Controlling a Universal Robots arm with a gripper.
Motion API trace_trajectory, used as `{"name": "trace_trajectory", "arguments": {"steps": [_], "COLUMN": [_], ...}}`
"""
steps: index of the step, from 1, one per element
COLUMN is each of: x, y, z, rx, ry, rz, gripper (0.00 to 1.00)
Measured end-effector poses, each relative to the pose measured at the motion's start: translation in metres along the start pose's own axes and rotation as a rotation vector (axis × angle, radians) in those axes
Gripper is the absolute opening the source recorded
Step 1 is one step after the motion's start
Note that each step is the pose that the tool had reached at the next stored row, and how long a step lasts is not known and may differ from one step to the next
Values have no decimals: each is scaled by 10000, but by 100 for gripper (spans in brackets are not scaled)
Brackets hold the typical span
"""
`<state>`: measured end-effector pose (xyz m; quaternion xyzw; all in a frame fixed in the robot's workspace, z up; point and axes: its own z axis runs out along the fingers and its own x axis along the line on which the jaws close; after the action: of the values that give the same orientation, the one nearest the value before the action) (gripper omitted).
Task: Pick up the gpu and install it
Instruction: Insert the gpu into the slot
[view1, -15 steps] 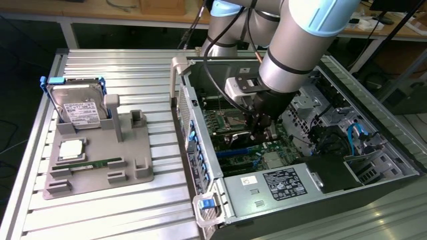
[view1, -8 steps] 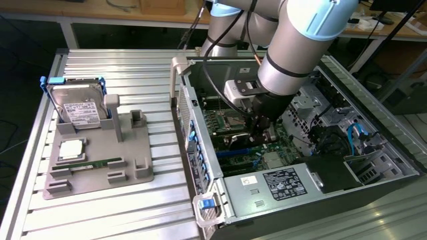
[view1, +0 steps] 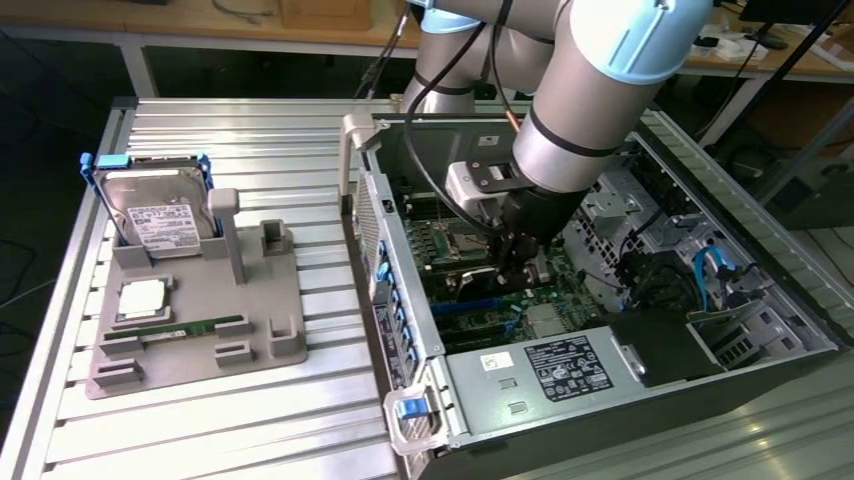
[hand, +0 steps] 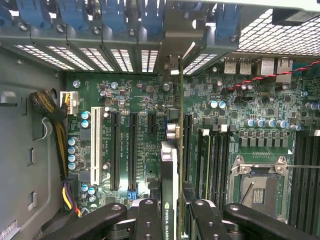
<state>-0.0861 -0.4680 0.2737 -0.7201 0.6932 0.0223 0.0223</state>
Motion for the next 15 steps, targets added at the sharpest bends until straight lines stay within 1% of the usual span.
{"name": "trace_trajectory", "arguments": {"steps": [10,15], "x": [0,1], "y": [2,2], "z": [3,24], "rx": [0,1], "ry": [-1,-4], "rz": [1,1], "gripper": [27,27]}}
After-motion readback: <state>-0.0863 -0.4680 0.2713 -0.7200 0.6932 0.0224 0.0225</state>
